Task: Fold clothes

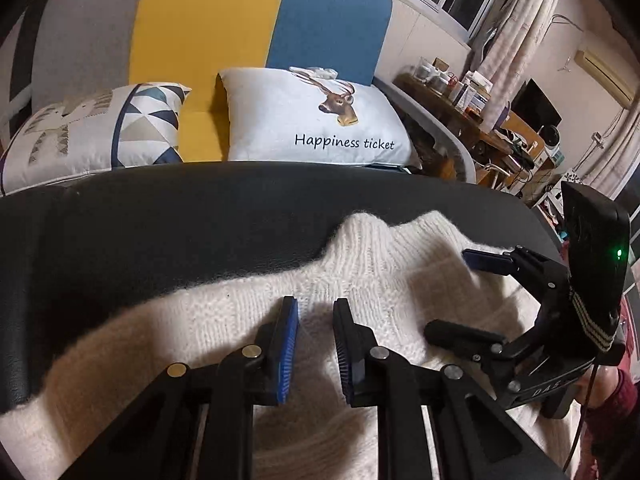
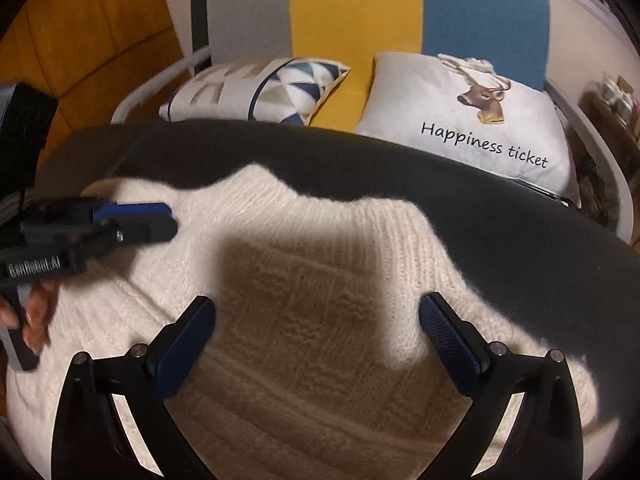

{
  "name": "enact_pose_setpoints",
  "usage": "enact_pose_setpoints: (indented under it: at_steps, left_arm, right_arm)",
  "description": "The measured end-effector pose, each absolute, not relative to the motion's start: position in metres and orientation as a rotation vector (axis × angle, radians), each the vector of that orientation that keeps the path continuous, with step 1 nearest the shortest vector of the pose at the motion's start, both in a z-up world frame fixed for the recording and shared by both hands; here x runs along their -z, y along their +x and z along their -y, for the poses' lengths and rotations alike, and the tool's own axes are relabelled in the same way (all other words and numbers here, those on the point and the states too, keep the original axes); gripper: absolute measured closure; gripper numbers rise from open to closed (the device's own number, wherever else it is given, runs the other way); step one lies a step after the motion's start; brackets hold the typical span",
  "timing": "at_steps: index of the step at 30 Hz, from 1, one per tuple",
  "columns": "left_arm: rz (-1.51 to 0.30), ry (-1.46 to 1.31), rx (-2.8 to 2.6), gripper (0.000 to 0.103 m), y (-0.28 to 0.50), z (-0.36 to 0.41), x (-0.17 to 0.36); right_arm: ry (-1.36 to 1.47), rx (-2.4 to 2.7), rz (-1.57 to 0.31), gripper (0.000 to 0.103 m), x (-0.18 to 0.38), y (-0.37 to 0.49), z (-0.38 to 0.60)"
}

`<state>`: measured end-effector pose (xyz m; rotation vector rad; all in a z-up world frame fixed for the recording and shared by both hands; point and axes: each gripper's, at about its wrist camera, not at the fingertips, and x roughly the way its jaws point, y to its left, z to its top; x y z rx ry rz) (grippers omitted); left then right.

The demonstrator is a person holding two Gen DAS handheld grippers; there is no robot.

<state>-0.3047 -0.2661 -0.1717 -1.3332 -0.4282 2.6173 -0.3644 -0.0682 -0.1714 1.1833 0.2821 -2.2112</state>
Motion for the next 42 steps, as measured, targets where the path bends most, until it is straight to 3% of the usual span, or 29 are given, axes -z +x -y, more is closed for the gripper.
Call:
enact_pose_setpoints:
  at_steps: [1, 5, 9, 13, 18, 20, 28, 30, 36, 42]
  left_arm:
    - [0.483, -1.337, -2.616, 0.078, -0.305, 0.268, 0.169]
    - [0.686, -1.172, -2.585, 0.078, -0.262, 0.289, 0.139]
    - [0.738, -1.187, -2.574, 0.077, -0.212, 0.301, 0.144]
    - [0.729, -1.328, -2.627, 0.081, -0.184, 0.308, 0.172]
    - [0.912, -1.202, -2.624, 0.076, -0.134, 0.333, 0.142]
    - [1.012, -1.132, -2.630, 0.076, -0.095, 0.354, 0.134]
    - [2.030, -0.815, -2.531, 0.065, 0.111, 0.527, 0.182]
    - [2.179, -0.730, -2.545, 0.064, 0.142, 0.555, 0.189]
    - [2.461, -0.593, -2.457, 0.062, 0.163, 0.606, 0.211]
    - [2.452, -0.653, -2.522, 0.062, 0.132, 0.619, 0.202]
  right_arm:
    - [1.180, 2.216, -0.283, 0.000, 0.167, -0.356, 0.068]
    - [1.168, 2.237, -0.289, 0.000, 0.150, -0.322, 0.068]
    - [1.169, 2.240, -0.302, 0.000, 0.141, -0.284, 0.068]
    - [1.309, 2.295, -0.342, 0.000, 0.173, -0.255, 0.071]
    - [1.288, 2.401, -0.217, 0.000, 0.157, -0.237, 0.061]
    - [1.247, 2.374, -0.155, 0.000, 0.144, -0.213, 0.058]
    - [1.247, 2.289, -0.062, 0.000, 0.167, -0.116, 0.058]
    - [1.227, 2.324, -0.102, 0.000, 0.169, -0.110, 0.062]
    - [1.204, 2.383, -0.215, 0.000, 0.174, -0.105, 0.070]
    - [1.207, 2.388, -0.210, 0.000, 0.174, -0.106, 0.068]
